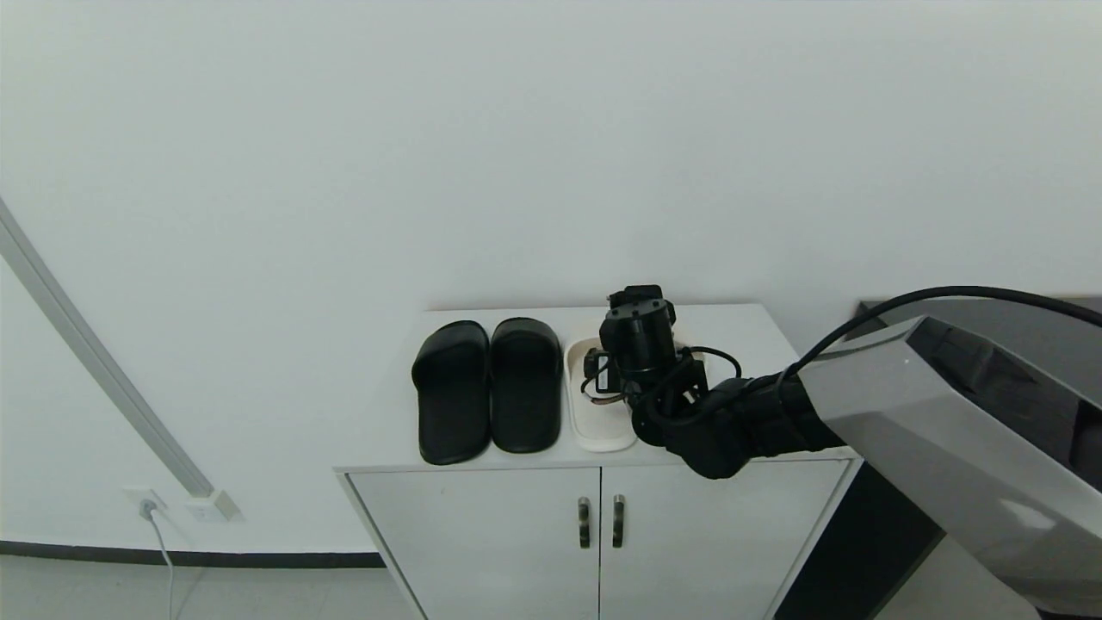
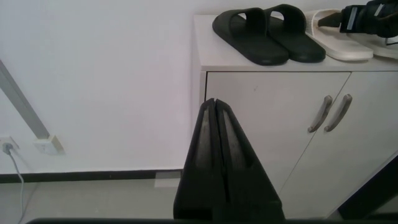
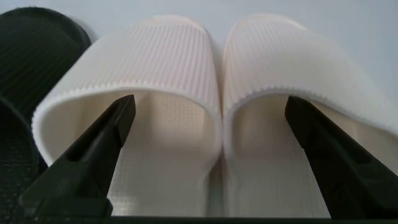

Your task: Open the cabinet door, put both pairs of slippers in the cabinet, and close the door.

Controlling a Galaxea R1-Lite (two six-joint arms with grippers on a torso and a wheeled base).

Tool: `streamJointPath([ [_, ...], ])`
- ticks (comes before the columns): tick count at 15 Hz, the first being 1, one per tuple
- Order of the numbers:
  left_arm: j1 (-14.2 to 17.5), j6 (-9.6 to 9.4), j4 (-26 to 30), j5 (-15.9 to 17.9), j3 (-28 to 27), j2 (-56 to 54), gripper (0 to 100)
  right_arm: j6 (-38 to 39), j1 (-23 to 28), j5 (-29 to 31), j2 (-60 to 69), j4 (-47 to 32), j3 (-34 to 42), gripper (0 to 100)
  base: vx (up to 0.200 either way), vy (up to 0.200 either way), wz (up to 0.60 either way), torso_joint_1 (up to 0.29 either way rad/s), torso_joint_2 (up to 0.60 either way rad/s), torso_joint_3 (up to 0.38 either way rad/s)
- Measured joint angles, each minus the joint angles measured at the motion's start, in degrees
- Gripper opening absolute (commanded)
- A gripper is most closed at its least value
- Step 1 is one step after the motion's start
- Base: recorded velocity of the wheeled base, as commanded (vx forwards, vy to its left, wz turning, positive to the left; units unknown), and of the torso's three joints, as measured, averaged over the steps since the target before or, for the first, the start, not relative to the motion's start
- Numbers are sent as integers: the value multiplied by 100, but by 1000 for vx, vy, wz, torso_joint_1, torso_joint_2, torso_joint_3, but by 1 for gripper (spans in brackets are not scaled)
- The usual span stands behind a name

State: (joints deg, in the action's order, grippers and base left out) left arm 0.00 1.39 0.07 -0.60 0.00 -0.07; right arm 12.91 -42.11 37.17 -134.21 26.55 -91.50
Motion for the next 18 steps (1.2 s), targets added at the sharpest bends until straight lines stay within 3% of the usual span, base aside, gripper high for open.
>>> streamJointPath([
  [1,0,0,0,2,0,0,0,0,-1,2,-46,-15,-106,100,0,0,0,0,0,0],
  [2,0,0,0,0,0,0,0,0,0,5,-83,-22,-183,0,0,0,0,0,0,0],
  [11,0,0,-2,0,0,0,0,-9,5,243,-282,-404,-751,0,0,0,0,0,0,0],
  [18,0,0,0,0,0,0,0,-117,-41,-24,546,-362,46,0,0,0,0,0,0,0],
])
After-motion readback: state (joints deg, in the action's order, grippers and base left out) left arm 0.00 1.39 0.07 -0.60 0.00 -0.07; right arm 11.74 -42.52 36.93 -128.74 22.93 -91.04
